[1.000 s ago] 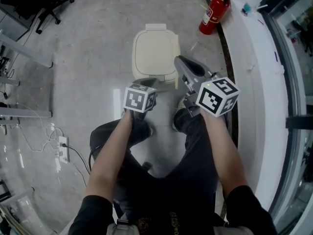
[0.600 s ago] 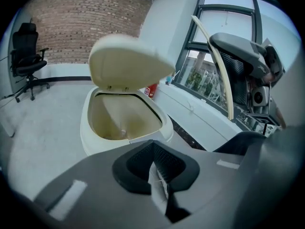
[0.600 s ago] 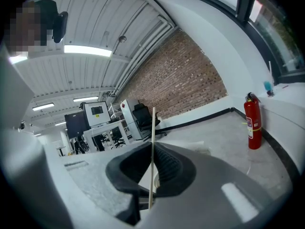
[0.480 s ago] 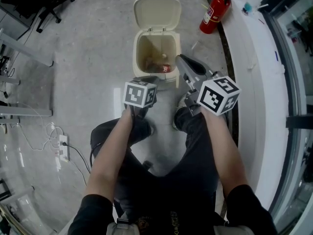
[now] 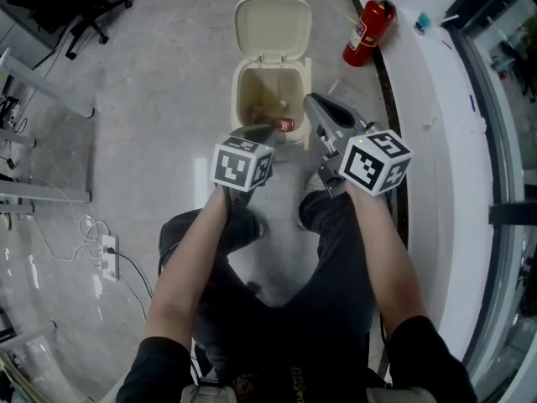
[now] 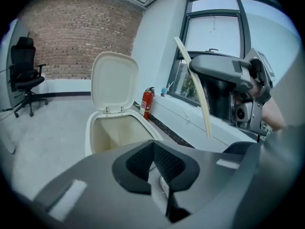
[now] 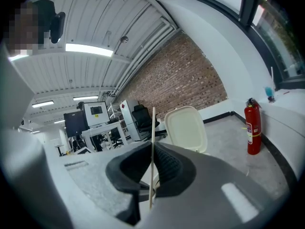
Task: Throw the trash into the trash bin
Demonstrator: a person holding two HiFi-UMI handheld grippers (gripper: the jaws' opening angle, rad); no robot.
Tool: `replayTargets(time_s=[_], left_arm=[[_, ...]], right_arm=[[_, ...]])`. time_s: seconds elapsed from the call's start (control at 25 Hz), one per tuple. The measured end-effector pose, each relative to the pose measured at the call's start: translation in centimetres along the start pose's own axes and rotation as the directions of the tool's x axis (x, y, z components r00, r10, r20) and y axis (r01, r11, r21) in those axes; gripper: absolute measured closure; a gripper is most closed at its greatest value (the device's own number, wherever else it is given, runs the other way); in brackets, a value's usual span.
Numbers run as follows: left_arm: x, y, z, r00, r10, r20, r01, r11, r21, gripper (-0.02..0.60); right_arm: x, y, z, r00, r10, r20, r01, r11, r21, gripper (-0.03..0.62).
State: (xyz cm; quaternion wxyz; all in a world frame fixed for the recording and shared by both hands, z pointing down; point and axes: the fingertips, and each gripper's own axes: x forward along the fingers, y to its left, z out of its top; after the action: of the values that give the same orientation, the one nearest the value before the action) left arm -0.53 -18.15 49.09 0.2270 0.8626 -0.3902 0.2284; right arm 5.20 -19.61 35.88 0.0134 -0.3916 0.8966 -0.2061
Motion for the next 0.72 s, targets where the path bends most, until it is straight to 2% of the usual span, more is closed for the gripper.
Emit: replayTargets(time_s=[0.28, 0.56, 0.72], left_arm=[[-1.6, 2.3, 3.7, 0.997, 0.041, 0.061, -0.042, 0.999, 0.024, 0.575], [-1.1, 5.3, 4.9, 0.997, 0.052, 0.048, -0.054, 0.998, 0.034, 0.575], [-0.3, 6.7, 5.1, 0.998, 0.044, 0.035, -0.045, 0.998, 0.031, 0.575]], right_arm=[[3.4, -2.3, -1.0, 0.999, -0.025, -0.038, 0.026, 1.0, 0.006, 0.576], [8.7, -6.0, -3.8, 0.986, -0.07, -0.15, 0.068, 0.997, -0.02, 0.576], [11.2, -8.0, -6.8, 0.967, -0.092, -0.237, 0.087, 0.996, -0.029, 0.576]])
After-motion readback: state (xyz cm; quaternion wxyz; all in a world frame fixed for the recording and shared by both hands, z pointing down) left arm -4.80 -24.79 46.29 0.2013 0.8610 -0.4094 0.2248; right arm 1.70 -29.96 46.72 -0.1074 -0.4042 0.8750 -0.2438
